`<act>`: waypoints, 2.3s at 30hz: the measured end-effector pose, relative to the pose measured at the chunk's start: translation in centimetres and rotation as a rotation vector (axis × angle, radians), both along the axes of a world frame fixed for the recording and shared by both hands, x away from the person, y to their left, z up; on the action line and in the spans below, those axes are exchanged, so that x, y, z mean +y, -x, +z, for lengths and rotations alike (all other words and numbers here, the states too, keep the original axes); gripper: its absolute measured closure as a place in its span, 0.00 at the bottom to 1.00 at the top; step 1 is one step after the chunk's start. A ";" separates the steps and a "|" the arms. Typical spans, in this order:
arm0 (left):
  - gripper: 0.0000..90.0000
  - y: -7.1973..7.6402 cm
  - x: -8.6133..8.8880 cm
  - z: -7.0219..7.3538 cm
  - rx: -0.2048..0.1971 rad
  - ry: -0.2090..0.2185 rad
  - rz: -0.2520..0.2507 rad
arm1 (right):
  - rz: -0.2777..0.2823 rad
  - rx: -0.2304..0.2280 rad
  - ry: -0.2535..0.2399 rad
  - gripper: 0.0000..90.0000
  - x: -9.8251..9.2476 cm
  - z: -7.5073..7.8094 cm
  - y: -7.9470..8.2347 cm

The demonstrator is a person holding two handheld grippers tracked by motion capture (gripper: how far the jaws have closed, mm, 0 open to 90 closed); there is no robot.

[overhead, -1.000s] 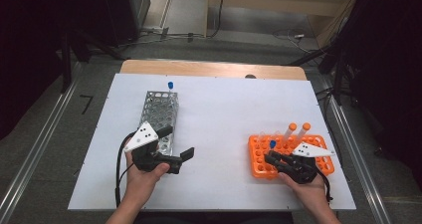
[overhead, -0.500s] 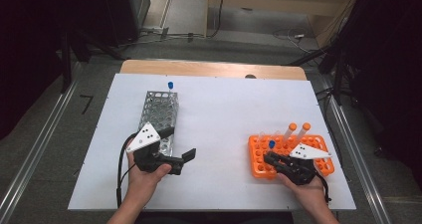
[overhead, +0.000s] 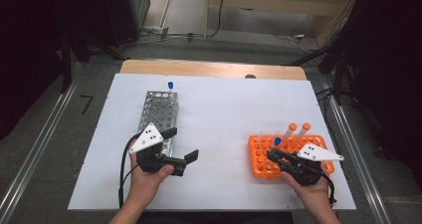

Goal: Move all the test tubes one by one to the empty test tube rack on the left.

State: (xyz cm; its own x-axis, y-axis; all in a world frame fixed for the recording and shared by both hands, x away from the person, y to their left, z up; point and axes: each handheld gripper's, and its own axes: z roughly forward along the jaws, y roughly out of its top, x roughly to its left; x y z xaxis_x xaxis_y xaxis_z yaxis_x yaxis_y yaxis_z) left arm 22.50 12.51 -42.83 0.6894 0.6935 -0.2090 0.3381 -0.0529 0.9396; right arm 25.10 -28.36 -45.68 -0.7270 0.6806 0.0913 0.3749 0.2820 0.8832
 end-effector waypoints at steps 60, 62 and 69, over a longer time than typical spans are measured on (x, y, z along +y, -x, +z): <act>0.52 0.4 -8.4 -1.0 0.033 0.001 -0.295 | 0.291 0.028 -0.005 0.84 8.3 -0.7 3.1; 0.58 0.4 -8.5 -1.1 0.033 0.005 -0.312 | 0.297 0.027 -0.004 0.84 8.3 -0.7 3.1; 0.67 0.4 -9.0 -1.3 0.036 -0.003 -0.335 | 0.312 0.022 -0.009 0.84 8.4 -0.5 3.2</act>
